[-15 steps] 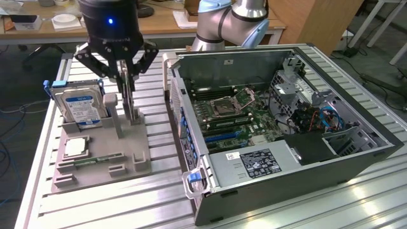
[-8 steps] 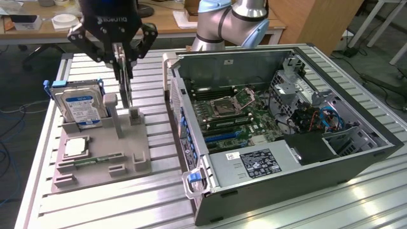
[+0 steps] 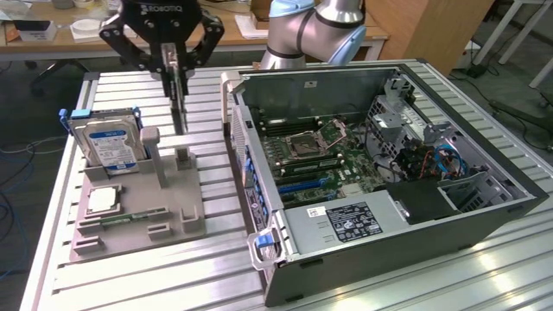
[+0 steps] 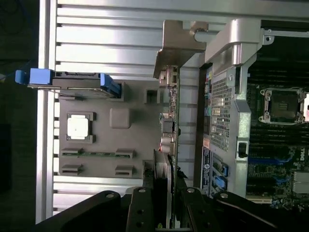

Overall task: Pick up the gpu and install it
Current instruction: 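Pick up the gpu and move the gpu toward the slot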

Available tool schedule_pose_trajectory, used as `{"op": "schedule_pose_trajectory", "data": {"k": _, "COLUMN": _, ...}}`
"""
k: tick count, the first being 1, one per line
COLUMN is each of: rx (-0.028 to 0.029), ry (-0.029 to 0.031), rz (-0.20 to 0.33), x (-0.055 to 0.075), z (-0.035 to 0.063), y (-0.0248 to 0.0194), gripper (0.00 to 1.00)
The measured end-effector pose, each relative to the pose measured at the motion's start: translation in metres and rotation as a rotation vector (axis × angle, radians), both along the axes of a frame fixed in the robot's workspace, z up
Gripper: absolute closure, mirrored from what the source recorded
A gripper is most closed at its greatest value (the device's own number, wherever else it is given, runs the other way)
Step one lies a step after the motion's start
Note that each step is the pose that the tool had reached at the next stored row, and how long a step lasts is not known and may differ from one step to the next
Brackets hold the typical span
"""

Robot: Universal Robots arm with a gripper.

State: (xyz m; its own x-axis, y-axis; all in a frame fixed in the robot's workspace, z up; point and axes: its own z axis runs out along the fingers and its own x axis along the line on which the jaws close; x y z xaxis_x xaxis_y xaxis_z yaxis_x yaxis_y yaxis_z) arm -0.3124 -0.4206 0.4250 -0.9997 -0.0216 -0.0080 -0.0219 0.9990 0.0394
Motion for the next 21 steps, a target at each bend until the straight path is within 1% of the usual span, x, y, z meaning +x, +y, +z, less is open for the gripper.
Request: {"op": "schedule_pose_trajectory", "data": {"k": 21, "rx": 0.0000, "ry": 0.0001, "rz": 0.000, "x": 0.095, "z": -0.0009, "y": 0.0000, "gripper": 0.73}}
